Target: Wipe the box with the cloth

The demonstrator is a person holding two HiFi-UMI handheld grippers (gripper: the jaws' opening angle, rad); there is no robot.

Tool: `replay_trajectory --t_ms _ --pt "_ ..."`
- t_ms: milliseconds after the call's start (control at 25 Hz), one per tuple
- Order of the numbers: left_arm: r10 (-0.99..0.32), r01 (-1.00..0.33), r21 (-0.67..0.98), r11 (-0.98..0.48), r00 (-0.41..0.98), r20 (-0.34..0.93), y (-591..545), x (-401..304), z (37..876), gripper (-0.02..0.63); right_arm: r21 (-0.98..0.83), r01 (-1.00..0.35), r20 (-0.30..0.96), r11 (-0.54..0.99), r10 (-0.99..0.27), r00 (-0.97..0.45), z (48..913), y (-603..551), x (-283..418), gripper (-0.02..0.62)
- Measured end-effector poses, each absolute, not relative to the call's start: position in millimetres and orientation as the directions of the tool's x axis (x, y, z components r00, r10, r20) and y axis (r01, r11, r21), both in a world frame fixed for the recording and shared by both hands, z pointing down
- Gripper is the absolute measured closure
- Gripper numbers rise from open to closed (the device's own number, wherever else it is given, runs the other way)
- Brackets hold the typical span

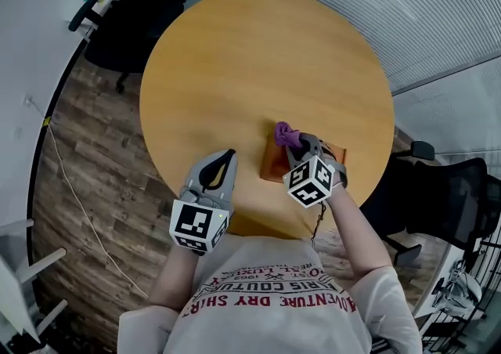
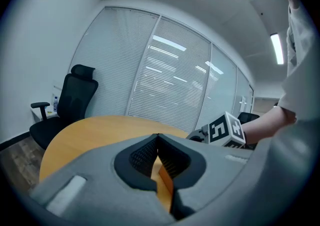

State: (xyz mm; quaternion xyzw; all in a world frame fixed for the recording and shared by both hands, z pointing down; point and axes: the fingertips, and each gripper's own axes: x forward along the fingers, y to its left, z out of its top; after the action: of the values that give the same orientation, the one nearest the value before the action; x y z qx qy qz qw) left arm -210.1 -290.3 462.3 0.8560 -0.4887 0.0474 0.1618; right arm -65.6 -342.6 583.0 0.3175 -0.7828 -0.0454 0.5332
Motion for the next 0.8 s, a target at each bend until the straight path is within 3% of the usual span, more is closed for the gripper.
replay_trajectory --t_ms 520,800 --pt "-0.829 -0.867 0.224 -0.444 0.493 0.265 -285.2 -213.5 470.6 0.597 0.451 -0.242 0.860 0.859 -0.491 -0.141 618.2 -334.6 -68.5 0.522" --pt "-0.822 -0.864 0.209 -0.457 0.501 0.271 -285.3 -213.3 469.0 0.597 0.403 -0.215 0.889 0.890 -0.436 -0.137 619.6 -317.3 -73.5 0.522"
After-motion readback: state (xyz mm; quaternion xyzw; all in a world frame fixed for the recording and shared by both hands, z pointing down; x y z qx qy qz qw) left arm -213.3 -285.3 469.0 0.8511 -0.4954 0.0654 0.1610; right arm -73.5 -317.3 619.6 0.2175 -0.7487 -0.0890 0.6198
